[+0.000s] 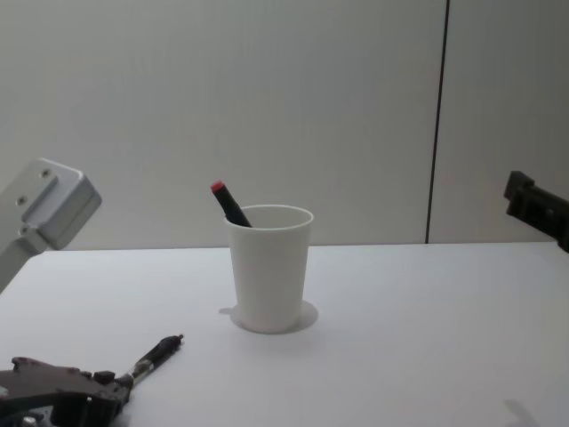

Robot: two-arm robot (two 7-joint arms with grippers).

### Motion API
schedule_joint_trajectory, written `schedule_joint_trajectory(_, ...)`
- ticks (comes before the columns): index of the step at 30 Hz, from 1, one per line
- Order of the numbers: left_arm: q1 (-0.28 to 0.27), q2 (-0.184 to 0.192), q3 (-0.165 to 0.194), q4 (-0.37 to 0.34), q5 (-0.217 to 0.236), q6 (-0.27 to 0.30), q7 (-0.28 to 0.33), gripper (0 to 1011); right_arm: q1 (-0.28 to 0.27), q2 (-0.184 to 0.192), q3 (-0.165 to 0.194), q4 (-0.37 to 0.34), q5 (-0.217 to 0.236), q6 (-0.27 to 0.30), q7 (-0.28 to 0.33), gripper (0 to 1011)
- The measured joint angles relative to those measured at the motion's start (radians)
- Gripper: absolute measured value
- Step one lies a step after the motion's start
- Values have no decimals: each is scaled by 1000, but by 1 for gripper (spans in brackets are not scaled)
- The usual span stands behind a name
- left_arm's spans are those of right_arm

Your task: Place the pen into the pen holder.

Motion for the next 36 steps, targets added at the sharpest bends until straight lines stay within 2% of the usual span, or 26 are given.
schedule_joint_trajectory(8,10,3,-4,3,6,-42,-2,142,0,0,0,0,0,0,0,1001)
schedule_joint_trajectory(14,22,13,-17,-5,-5,-102,-1,142,0,0,0,0,0,0,0,1001)
schedule_joint_trajectory(31,47,36,-59,-57,-76,-346,-11,142,0,0,0,0,0,0,0,1001)
schedule_joint_trajectory(34,50,39,-69,-64,-96,-415,-23,142,0,0,0,0,0,0,0,1001)
schedule_joint_trajectory(36,51,39,-72,-65,-104,-440,-30,142,0,0,0,0,0,0,0,1001)
